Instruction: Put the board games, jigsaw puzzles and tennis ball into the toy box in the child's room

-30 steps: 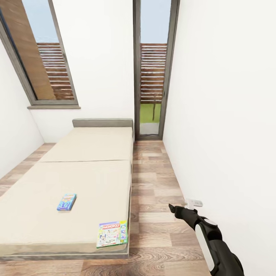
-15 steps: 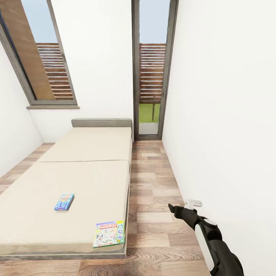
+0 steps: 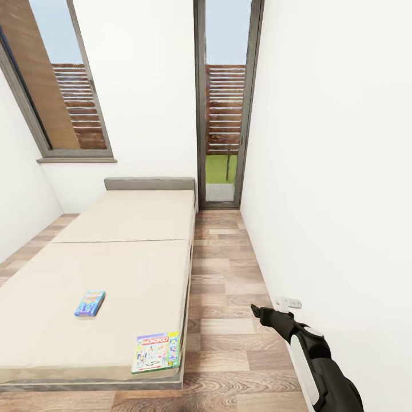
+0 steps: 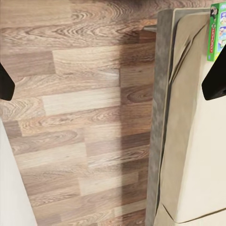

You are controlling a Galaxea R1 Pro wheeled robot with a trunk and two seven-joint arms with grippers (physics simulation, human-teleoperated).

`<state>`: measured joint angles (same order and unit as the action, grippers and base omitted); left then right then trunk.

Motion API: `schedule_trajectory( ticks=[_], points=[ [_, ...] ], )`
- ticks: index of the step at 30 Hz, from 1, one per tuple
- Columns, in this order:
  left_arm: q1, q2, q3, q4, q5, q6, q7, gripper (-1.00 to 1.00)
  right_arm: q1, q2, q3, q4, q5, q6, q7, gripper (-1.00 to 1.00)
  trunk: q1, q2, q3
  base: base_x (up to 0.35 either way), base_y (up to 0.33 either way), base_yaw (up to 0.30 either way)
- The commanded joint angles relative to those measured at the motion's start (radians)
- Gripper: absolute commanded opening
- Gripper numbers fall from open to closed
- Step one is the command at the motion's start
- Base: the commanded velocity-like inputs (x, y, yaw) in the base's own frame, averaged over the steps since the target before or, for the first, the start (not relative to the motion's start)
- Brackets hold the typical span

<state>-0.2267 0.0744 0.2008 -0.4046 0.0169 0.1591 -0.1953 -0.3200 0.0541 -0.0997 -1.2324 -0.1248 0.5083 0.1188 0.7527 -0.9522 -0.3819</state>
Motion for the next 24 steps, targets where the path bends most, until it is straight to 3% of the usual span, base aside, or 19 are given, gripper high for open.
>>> schedule_trajectory(
  ticks=[1, 21, 24],
  points=[
    [0.0, -0.001, 0.008, -0.002, 0.002, 0.008, -0.007, 1.0, -0.001, 0.001, -0.003, -0.001, -0.006, 0.006, 0.003, 1.0, 0.0, -0.001, -0.001, 0.003, -0.006, 0.0],
    [0.0, 0.001, 0.011, -0.002, 0.006, 0.008, -0.007, 1.0, -0.001, 0.001, -0.002, -0.002, -0.006, 0.004, 0.003, 1.0, 0.0, -0.001, -0.001, 0.0, -0.001, 0.0],
    [0.0, 0.001, 0.011, -0.002, 0.006, 0.008, -0.007, 1.0, -0.001, 0.001, -0.002, -0.002, -0.005, 0.004, 0.003, 1.0, 0.012, -0.022, -0.011, 0.0, 0.0, 0.0]
  ],
)
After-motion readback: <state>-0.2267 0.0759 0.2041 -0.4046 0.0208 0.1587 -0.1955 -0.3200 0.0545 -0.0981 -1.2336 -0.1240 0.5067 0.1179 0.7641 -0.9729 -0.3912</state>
